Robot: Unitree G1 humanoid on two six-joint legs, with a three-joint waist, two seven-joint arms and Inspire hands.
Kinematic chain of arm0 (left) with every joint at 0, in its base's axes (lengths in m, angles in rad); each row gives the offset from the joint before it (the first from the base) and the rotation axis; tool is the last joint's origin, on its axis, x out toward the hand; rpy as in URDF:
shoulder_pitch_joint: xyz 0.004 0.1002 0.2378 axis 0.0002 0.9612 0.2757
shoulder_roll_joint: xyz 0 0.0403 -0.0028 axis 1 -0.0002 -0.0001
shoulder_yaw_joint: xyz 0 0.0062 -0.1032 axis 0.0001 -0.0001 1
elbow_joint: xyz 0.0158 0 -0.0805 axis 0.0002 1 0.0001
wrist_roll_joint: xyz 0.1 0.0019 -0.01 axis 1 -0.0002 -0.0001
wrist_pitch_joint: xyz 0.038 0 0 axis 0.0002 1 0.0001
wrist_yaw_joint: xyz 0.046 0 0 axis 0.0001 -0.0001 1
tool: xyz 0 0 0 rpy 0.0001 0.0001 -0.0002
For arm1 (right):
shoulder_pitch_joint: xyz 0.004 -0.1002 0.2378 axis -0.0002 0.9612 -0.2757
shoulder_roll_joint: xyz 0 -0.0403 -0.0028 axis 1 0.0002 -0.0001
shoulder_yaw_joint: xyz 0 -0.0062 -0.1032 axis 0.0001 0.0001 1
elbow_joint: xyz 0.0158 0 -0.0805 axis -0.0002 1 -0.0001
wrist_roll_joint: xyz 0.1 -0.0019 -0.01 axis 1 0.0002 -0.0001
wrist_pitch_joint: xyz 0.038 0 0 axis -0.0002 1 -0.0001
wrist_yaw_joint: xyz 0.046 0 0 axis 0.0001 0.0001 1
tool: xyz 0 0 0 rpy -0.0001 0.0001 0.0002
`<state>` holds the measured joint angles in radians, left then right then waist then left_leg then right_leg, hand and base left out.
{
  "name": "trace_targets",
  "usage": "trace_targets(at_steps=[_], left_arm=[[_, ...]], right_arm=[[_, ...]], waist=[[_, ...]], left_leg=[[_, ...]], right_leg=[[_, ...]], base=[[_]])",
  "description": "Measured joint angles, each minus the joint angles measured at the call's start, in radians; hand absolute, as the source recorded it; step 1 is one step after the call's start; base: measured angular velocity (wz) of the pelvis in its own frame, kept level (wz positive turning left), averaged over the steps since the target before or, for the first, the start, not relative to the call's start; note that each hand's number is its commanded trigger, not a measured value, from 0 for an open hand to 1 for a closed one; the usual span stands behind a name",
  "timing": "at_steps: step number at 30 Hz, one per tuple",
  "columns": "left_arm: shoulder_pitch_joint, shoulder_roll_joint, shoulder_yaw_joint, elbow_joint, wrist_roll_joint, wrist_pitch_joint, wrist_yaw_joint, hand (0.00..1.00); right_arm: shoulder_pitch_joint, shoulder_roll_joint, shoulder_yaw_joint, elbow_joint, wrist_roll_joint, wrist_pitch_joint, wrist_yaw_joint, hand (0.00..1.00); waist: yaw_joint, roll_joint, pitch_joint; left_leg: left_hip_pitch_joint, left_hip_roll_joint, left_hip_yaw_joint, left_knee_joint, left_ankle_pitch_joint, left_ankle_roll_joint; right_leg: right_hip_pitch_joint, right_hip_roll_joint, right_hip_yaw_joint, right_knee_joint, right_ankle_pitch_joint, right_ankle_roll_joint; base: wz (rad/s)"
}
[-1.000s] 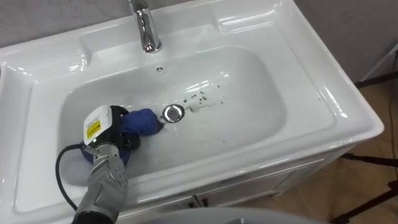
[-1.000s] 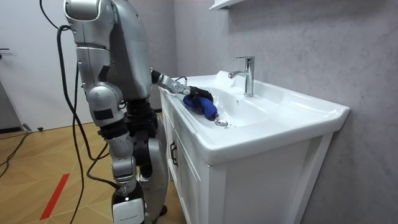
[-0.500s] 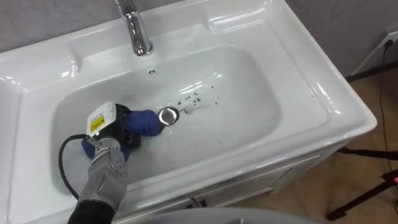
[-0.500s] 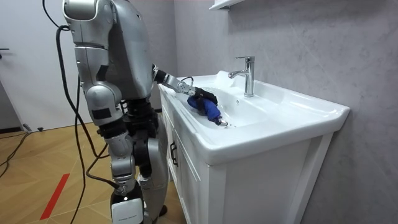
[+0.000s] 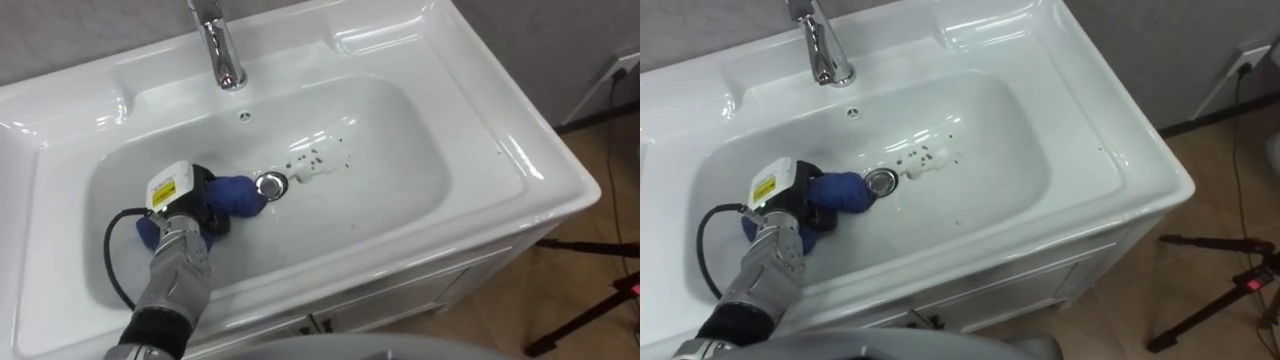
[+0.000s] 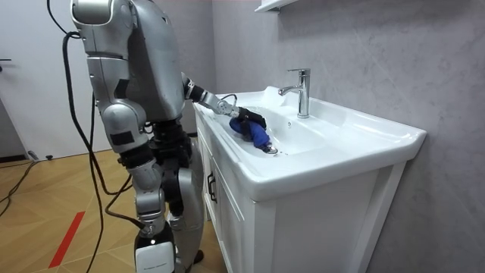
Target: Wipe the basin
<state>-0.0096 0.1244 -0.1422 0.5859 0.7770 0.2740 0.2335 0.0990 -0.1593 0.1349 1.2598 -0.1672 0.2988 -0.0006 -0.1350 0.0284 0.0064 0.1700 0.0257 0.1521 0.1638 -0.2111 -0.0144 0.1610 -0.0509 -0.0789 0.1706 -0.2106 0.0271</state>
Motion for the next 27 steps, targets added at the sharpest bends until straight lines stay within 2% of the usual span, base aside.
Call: trace_targets(at_steps=[3,5,9,14,20,27], left_arm=[[-0.018,-0.001,0.002,0.042,-0.08,-0.025,0.038,1.0],[-0.024,-0.009,0.016,0.064,-0.164,-0.046,0.071,1.0],[-0.02,-0.017,0.024,0.072,-0.293,-0.067,0.112,1.0],[-0.011,-0.027,0.023,0.104,-0.464,-0.134,0.153,1.0],[-0.023,-0.038,0.016,0.158,-0.57,-0.21,0.181,1.0],[-0.024,-0.04,-0.028,0.172,-0.63,-0.26,0.198,1.0]], right_arm=[[0.002,0.005,0.0,-0.016,0.003,0.002,-0.004,0.0],[0.001,0.014,0.0,-0.017,0.016,0.002,-0.017,0.0],[0.001,0.032,-0.001,-0.015,0.019,0.01,-0.033,0.0],[0.003,0.04,-0.001,-0.018,0.045,0.006,-0.033,0.0],[-0.001,0.05,-0.001,-0.02,0.049,-0.012,-0.056,0.0],[0.0,0.061,0.0,-0.02,0.068,-0.024,-0.099,0.0]], waist=[[0.001,-0.002,-0.0008],[0.003,-0.007,-0.0045],[0.005,-0.018,-0.0113],[0.007,-0.024,-0.0124],[0.007,-0.038,-0.0121],[0.008,-0.046,-0.0132]], left_leg=[[-0.001,0.0,0.0,0.0,0.0,0.0],[0.0,0.0,0.001,0.0,0.0,0.0],[0.003,0.0,0.004,0.0,0.001,0.0],[0.028,0.0,0.025,-0.014,0.001,0.0],[0.032,0.001,0.04,-0.014,0.0,0.0],[0.032,0.001,0.061,-0.02,0.0,0.0]], right_leg=[[-0.002,0.0,0.0,0.001,-0.001,0.0],[-0.003,0.0,0.003,0.002,-0.003,0.0],[-0.002,0.001,0.007,0.002,-0.004,0.0],[0.007,0.002,0.029,0.002,-0.004,0.001],[0.002,0.005,0.05,0.002,-0.002,0.003],[-0.006,0.005,0.063,0.001,0.0,0.005]], base=[[0.0],[0.0],[-0.02],[-0.12],[-0.09],[-0.06]])
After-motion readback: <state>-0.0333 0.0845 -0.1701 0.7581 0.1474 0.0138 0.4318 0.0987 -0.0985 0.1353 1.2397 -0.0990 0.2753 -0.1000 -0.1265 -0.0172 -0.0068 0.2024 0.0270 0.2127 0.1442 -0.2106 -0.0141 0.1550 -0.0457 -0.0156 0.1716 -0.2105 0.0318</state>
